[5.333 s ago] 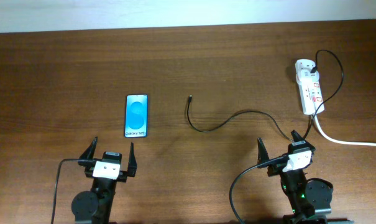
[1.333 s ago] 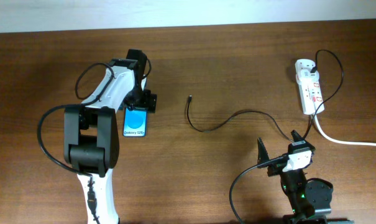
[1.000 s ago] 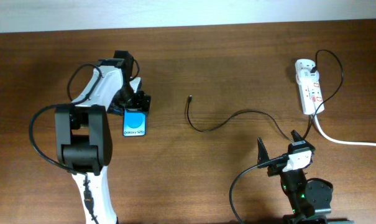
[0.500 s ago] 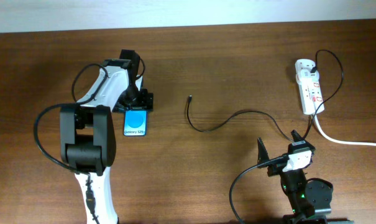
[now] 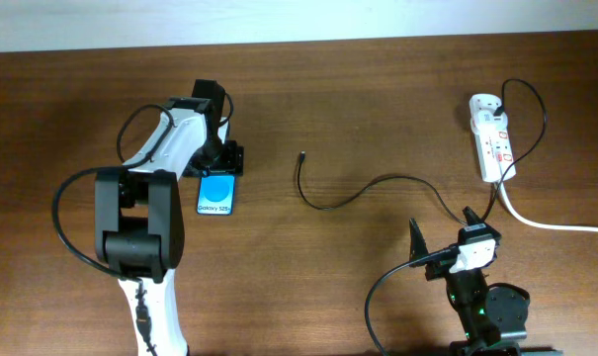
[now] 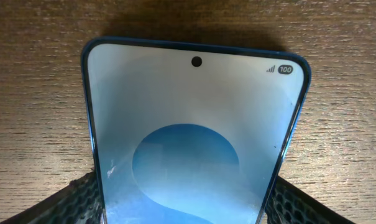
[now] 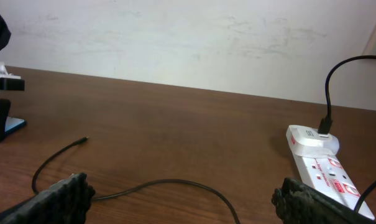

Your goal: Plug charger to phone and switch on socket

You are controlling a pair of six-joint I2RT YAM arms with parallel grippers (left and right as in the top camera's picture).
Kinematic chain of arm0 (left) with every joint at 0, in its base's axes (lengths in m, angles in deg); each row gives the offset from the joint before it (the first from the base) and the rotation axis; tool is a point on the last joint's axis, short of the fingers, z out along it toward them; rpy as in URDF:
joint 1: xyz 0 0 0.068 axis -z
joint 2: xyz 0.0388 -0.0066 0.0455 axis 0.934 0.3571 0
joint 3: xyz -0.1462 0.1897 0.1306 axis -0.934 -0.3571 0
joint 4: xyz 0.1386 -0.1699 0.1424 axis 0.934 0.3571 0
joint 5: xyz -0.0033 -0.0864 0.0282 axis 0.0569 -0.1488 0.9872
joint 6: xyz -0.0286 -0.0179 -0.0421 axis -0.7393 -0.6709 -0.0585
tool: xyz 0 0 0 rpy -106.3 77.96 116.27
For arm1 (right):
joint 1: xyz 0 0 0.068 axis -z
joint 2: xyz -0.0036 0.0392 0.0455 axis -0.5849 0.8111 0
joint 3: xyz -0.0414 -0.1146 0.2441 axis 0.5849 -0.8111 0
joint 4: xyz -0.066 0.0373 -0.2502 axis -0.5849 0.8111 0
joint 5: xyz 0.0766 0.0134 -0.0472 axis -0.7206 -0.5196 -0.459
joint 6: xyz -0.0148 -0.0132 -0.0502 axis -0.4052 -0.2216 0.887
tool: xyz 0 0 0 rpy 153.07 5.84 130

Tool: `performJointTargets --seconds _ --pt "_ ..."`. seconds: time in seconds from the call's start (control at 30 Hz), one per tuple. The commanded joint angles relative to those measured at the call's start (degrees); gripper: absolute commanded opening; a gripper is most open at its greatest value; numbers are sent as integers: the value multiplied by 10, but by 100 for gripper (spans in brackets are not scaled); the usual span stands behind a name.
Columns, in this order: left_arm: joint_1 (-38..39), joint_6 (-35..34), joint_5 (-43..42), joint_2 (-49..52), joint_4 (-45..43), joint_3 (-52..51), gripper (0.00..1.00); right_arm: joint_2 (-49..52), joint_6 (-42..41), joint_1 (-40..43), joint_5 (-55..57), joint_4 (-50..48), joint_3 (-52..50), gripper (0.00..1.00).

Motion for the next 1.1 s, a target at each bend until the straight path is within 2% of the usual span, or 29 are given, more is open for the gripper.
performJointTargets --seconds 0.0,0.17,0.27,0.37,0.43,0.67,0.83,0.93,1.07 --pt "3 5 4 36 16 34 79 -3 -2 -3 -7 2 -3 98" --pt "3 5 -21 36 99 142 78 -3 -2 -3 -7 2 -3 98" --pt "3 5 -33 36 110 175 77 -3 -2 -3 -7 2 -3 98" --pt "3 5 -77 36 107 175 72 -3 -2 -3 -7 2 -3 98" --pt "3 3 -77 36 104 175 73 -3 -2 -3 -7 2 -3 98" --pt "3 3 -71 36 20 110 75 -3 -2 -3 -7 2 -3 98" --pt "16 3 -70 36 8 105 79 -3 -2 -3 -8 2 -3 98" --pt "16 3 -33 38 5 98 79 -3 -2 -3 -7 2 -3 98" --pt "17 3 -30 38 -23 60 79 -3 -2 -3 -7 2 -3 98"
